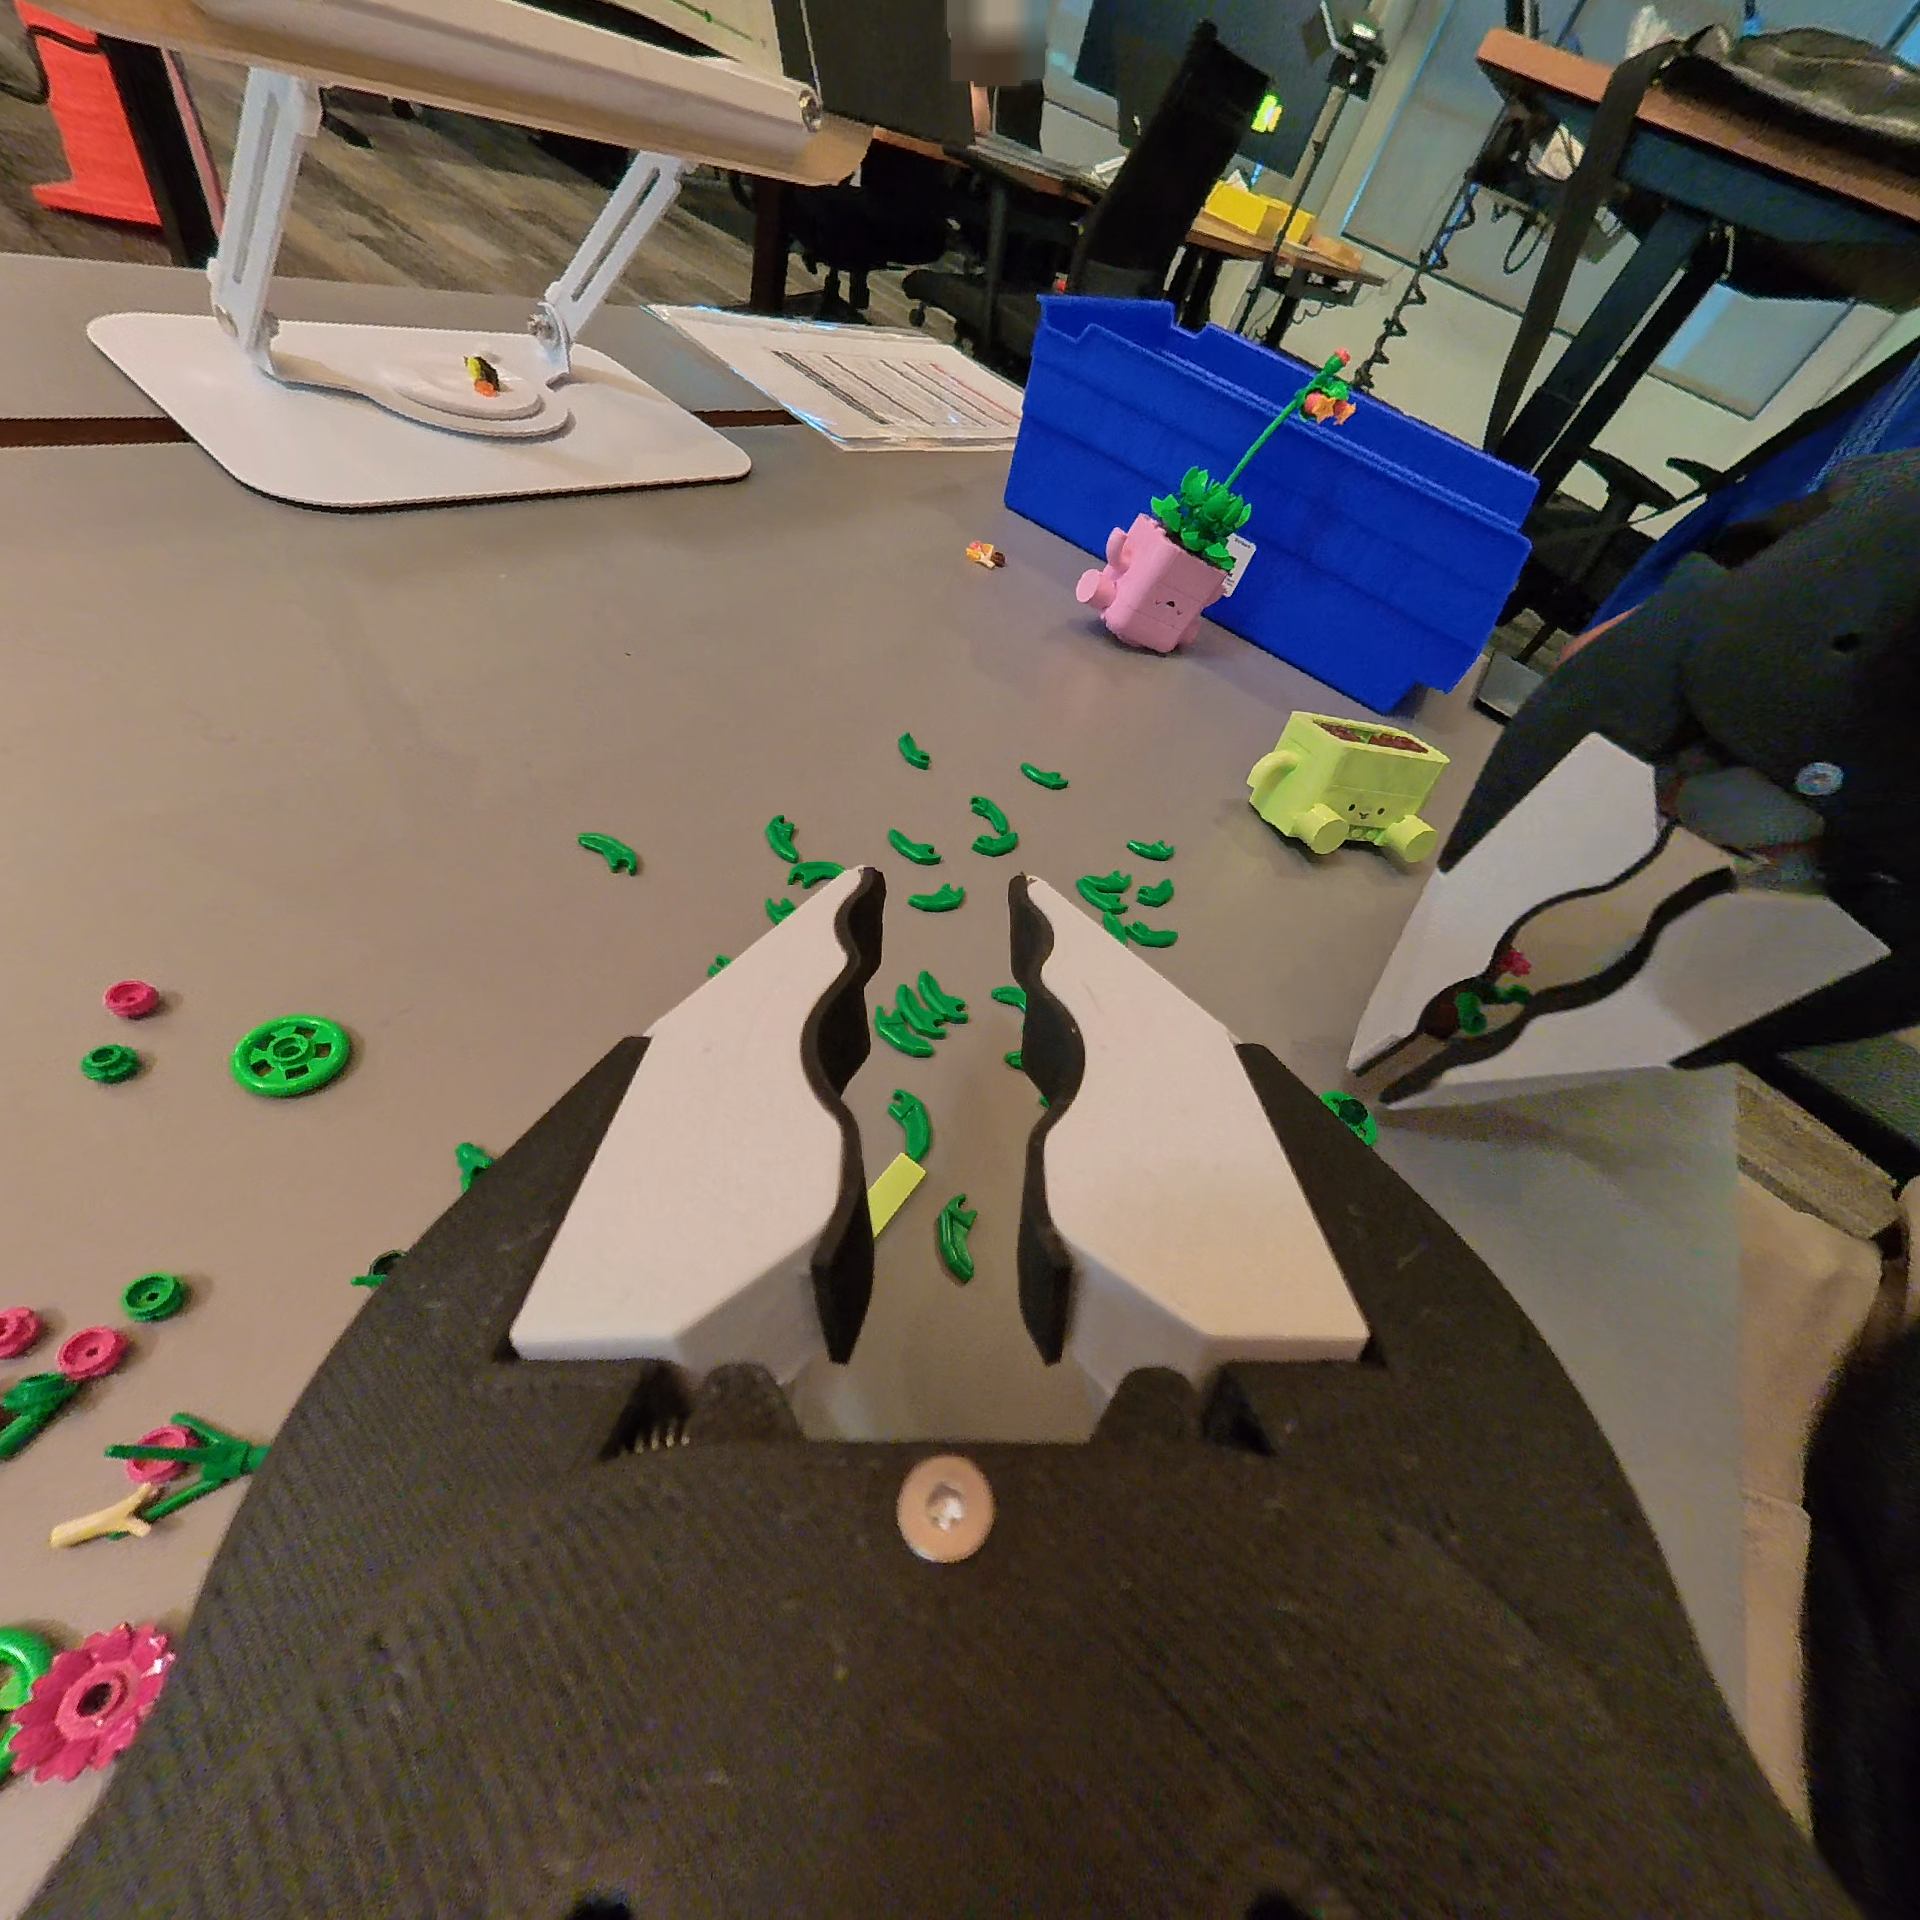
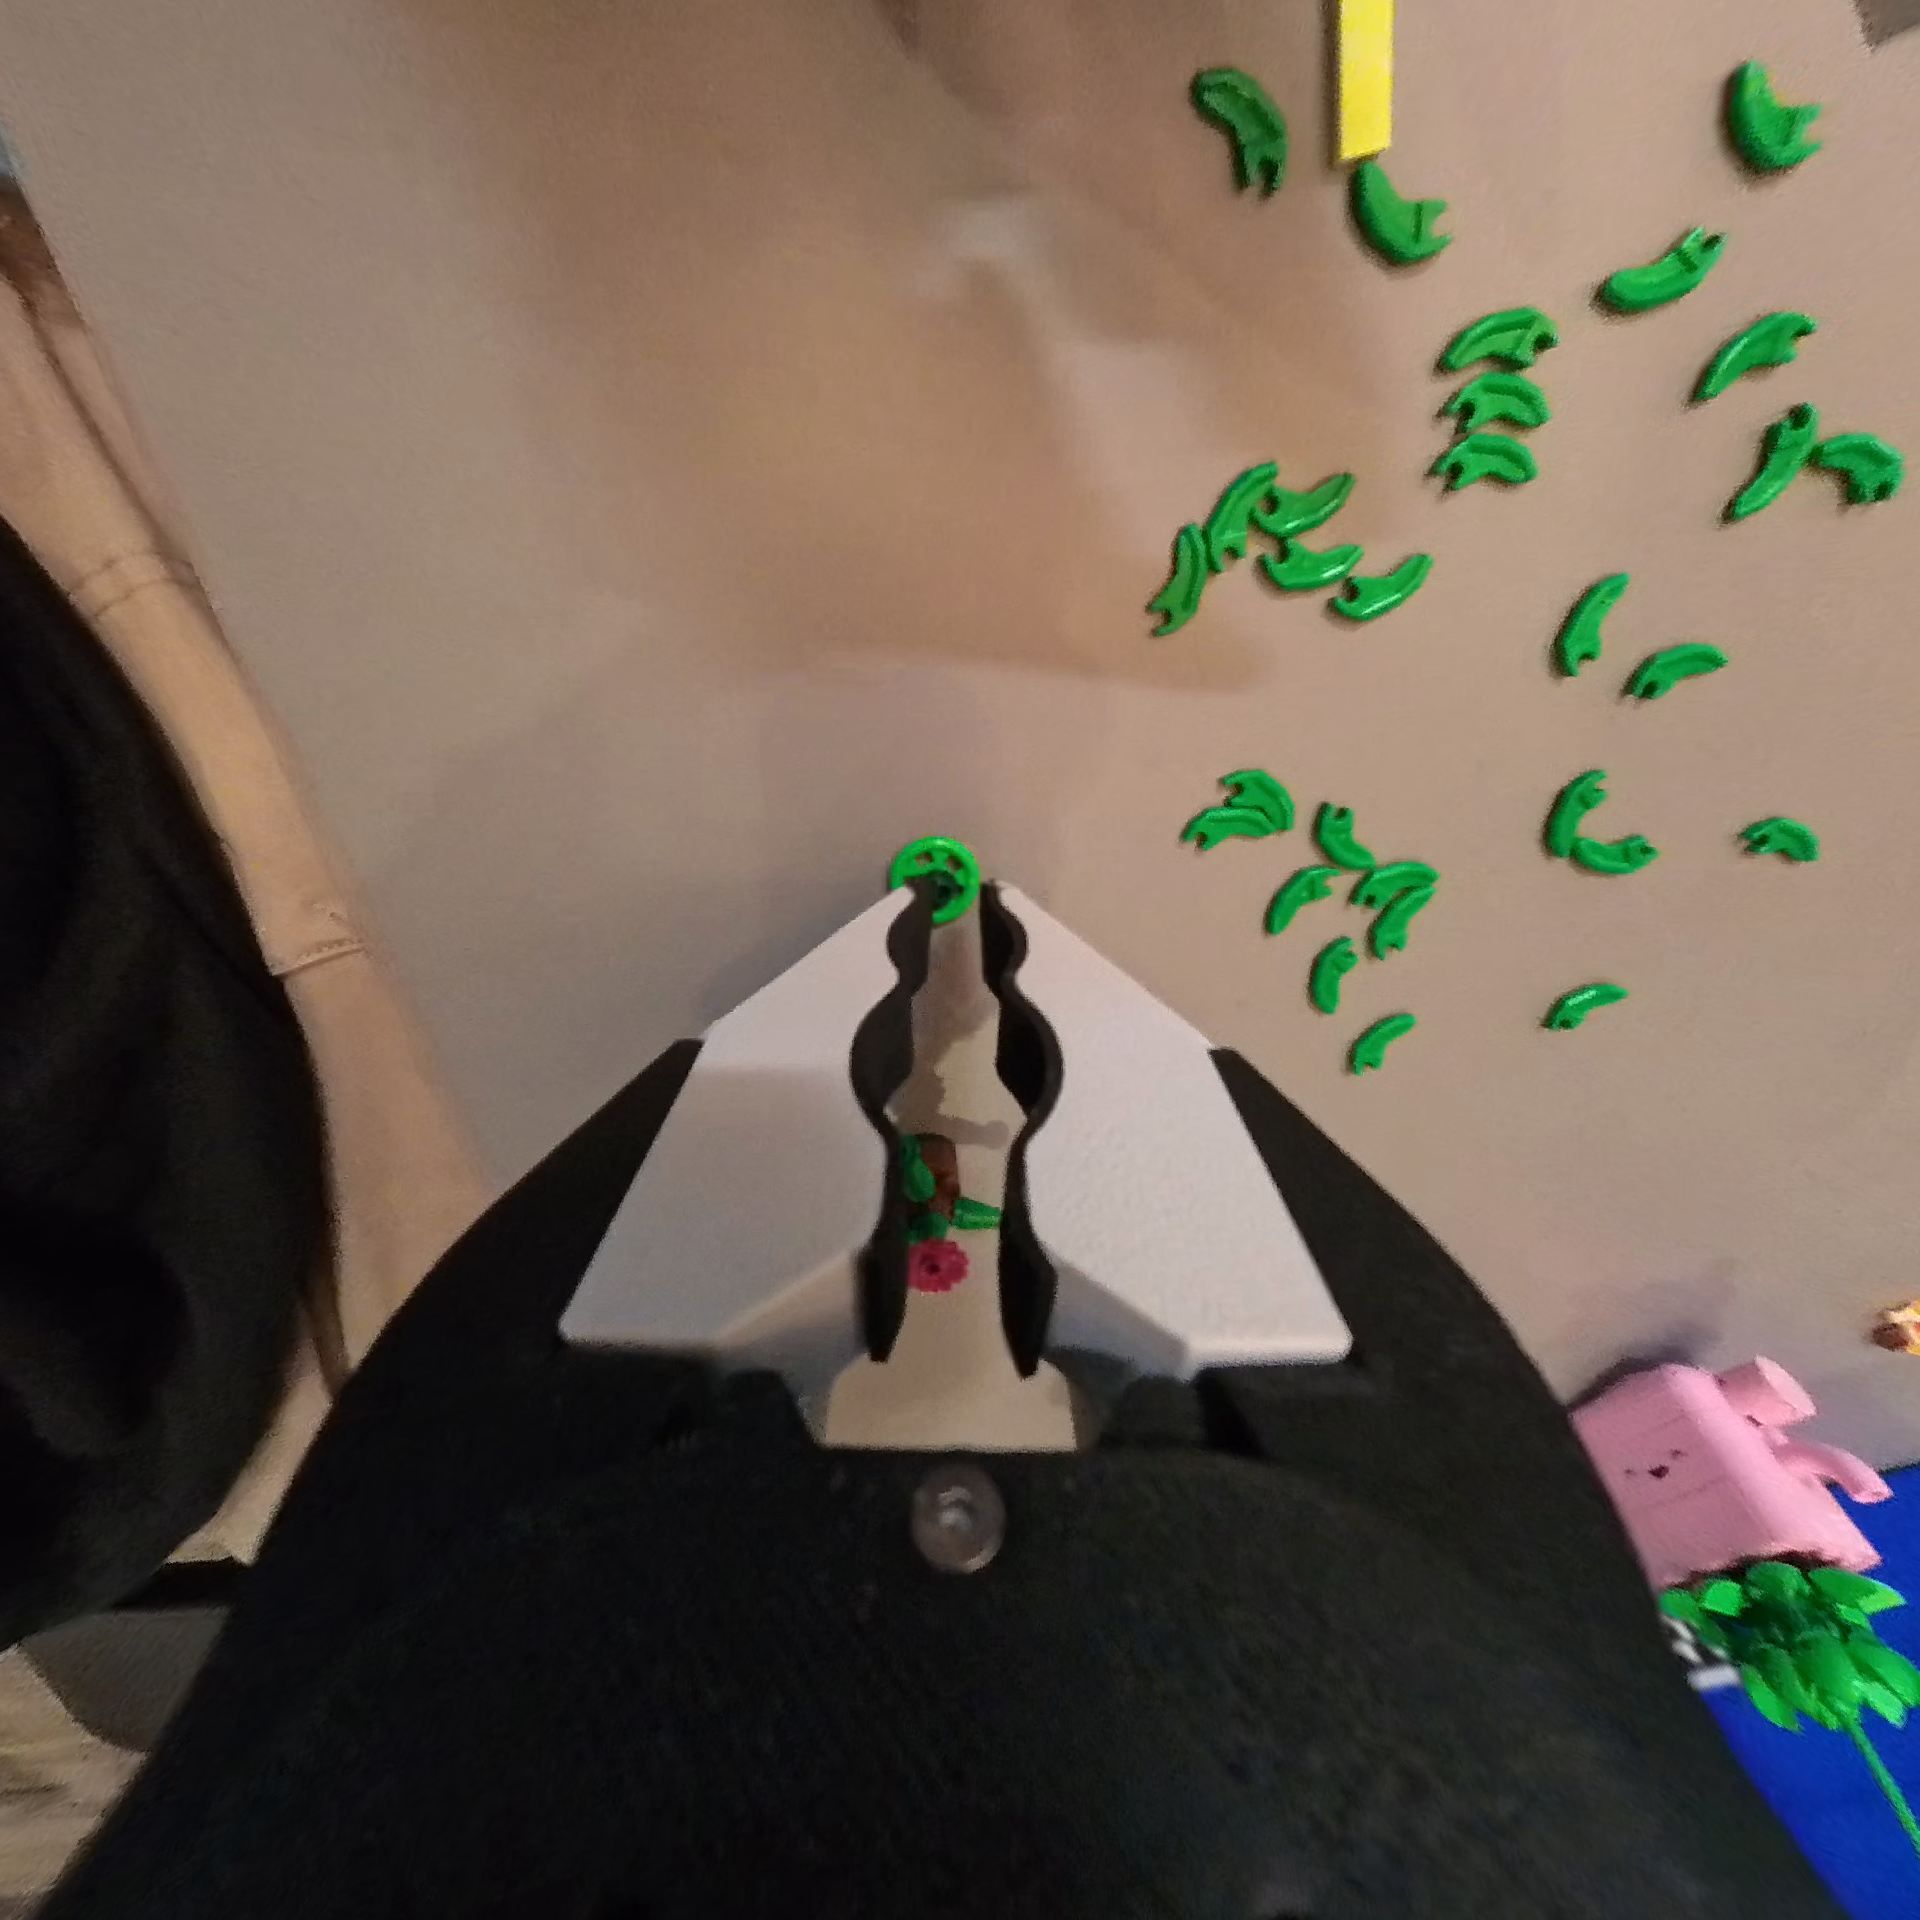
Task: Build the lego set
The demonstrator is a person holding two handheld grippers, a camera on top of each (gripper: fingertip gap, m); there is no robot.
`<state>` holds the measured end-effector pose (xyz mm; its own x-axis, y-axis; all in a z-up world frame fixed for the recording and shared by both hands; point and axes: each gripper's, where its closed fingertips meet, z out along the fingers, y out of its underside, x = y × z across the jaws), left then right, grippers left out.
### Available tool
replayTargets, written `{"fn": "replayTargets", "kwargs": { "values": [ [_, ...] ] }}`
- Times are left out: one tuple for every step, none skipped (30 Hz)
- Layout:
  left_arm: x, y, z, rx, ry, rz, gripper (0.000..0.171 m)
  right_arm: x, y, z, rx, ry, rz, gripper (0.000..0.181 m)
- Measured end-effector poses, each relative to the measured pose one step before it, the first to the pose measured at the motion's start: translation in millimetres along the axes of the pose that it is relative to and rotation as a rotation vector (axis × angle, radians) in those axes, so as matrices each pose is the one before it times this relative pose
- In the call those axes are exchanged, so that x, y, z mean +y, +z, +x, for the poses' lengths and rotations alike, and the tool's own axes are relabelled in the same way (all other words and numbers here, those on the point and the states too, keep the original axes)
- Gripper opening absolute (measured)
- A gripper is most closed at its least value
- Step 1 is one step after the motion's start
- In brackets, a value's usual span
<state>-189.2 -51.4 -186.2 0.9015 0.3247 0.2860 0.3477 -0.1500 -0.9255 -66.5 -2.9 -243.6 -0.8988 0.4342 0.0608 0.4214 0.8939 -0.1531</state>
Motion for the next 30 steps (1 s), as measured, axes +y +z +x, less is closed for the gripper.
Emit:
{"fn": "replayTargets", "kwargs": {
  "values": [
    [-0.06, 0.04, -0.12, -0.0003, -0.0001, 0.00018, 0.022, 0.53, 1.01, -0.4, -0.0249, 0.0144, 0.004, 0.004],
    [-0.03, -0.06, -0.03, 0.0003, -0.0007, 0.00006, 0.022, 0.41, 1.05, -0.87, -0.0266, 0.0161, 0.0028, 0.003],
    [0.01, 0.0, -0.06, 0.0005, -0.0016, 0.00022, 0.022, 0.46, 0.95, -1.04, -0.0241, 0.0133, 0.001, 0.003],
    [0.03, -0.01, -0.03, 0.0012, -0.002, -0.00021, 0.022, 0.93, 0.93, -0.54, -0.0169, 0.0069, -0.0033, 0.002],
    [0.19, 0.07, -0.11, 0.0006, -0.0019, -0.00077, 0.022, 1.41, 0.83, 0.6, -0.0046, -0.0009, -0.0086, 0.001],
    [0.15, 0.0, 0.07, 0.0007, -0.0012, -0.00066, 0.022, 1.33, 0.64, 1.54, 0.0051, -0.0072, -0.0092, 0.001],
    [0.07, 0.05, 0.13, 0.0006, -0.0002, -0.00061, 0.022, 0.72, 0.6, 1.18, 0.005, -0.0082, -0.0061, 0.0],
    [0.05, 0.06, 0.01, 0.0001, 0.0004, -0.00047, 0.022, 0.3, 0.58, 0.2, -0.0019, -0.0037, -0.0036, 0.0],
    [0.09, 0.03, 0.06, 0.0, 0.0008, -0.00052, 0.022, -0.22, 0.65, -0.58, -0.0074, 0.0015, -0.0013, 0.0],
    [0.09, 0.12, 0.11, 0.0, 0.0006, -0.00064, 0.022, -0.4, 0.62, -1.02, -0.0099, 0.0026, -0.0001, 0.0],
    [0.04, -0.02, 0.03, 0.0003, 0.0002, -0.0003, 0.022, -0.23, 0.56, -0.85, -0.0088, 0.0014, -0.001, 0.0],
    [0.0, 0.01, -0.05, 0.0, -0.0006, -0.00027, 0.022, 0.06, 0.55, -0.64, -0.0059, -0.0001, -0.0027, 0.0],
    [0.06, -0.04, -0.05, 0.0002, -0.001, 0.00009, 0.022, 0.01, 0.44, -0.41, -0.0044, -0.0012, -0.003, 0.0],
    [-0.07, 0.04, 0.02, 0.0003, -0.0009, 0.00026, 0.022, -0.15, 0.16, -0.15, -0.0028, -0.0006, -0.001, 0.0],
    [0.04, -0.02, -0.16, 0.0, -0.0011, -0.00005, 0.022, -0.32, 0.09, 0.01, -0.0023, 0.0004, -0.0005, 0.0],
    [-0.05, -0.05, -0.08, -0.0001, -0.0008, 0.00024, 0.022, -0.13, 0.05, -0.17, -0.0039, 0.0012, -0.0006, 0.0],
    [0.08, -0.05, -0.02, 0.0002, -0.0003, 0.00022, 0.022, -0.32, 0.12, -0.23, -0.0046, 0.0018, 0.0004, 0.0],
    [-0.04, 0.03, -0.1, -0.0002, -0.0002, 0.0, 0.022, -0.08, 0.16, -0.15, -0.0047, 0.002, 0.0001, 0.0],
    [0.01, -0.01, -0.03, -0.0001, 0.0001, -0.0001, 0.022, -0.11, 0.04, -0.06, -0.0038, 0.0016, -0.0004, 0.0],
    [0.05, 0.06, 0.03, 0.0, 0.0, -0.00047, 0.022, -0.07, 0.12, 0.02, -0.0027, 0.001, -0.001, 0.0],
    [0.02, -0.01, -0.02, -0.0002, -0.0002, -0.00016, 0.022, -0.07, 0.11, 0.03, -0.0018, 0.0007, -0.0013, 0.0],
    [0.09, 0.03, 0.03, 0.0003, -0.0002, 0.00004, 0.022, -0.17, 0.15, -0.05, -0.0007, 0.0002, -0.0012, 0.0],
    [-0.06, -0.05, -0.12, -0.0001, -0.0004, 0.0003, 0.022, -0.21, 0.09, -0.13, 0.0005, -0.0015, -0.0012, 0.0],
    [-0.05, -0.06, -0.03, -0.0001, -0.0002, 0.00043, 0.022, -0.01, 0.22, 0.12, 0.0014, -0.0023, -0.0019, 0.0],
    [-0.01, 0.0, 0.05, 0.0001, -0.0004, 0.00004, 0.022, 0.01, 0.19, 0.06, 0.001, -0.0011, -0.0024, 0.0],
    [-0.01, -0.07, -0.09, 0.0, -0.0005, -0.00006, 0.022, -0.09, 0.11, -0.09, -0.0006, -0.0009, -0.002, 0.0],
    [-0.04, 0.02, 0.04, 0.0002, -0.0002, 0.00028, 0.022, 0.08, -0.02, -0.11, -0.0022, -0.0008, -0.0018, 0.0],
    [-0.01, -0.08, -0.03, 0.0, -0.0001, 0.00016, 0.022, -0.01, 0.05, -0.08, -0.0038, 0.0014, -0.0017, 0.0],
    [0.0, 0.0, -0.03, -0.0002, 0.0001, 0.00003, 0.022, 0.05, 0.05, -0.28, -0.0047, 0.003, -0.0015, 0.0],
    [0.02, -0.01, -0.01, 0.0001, 0.0002, -0.00014, 0.022, -0.03, 0.09, -0.2, -0.0035, 0.0025, -0.0013, 0.0]
  ]
}}
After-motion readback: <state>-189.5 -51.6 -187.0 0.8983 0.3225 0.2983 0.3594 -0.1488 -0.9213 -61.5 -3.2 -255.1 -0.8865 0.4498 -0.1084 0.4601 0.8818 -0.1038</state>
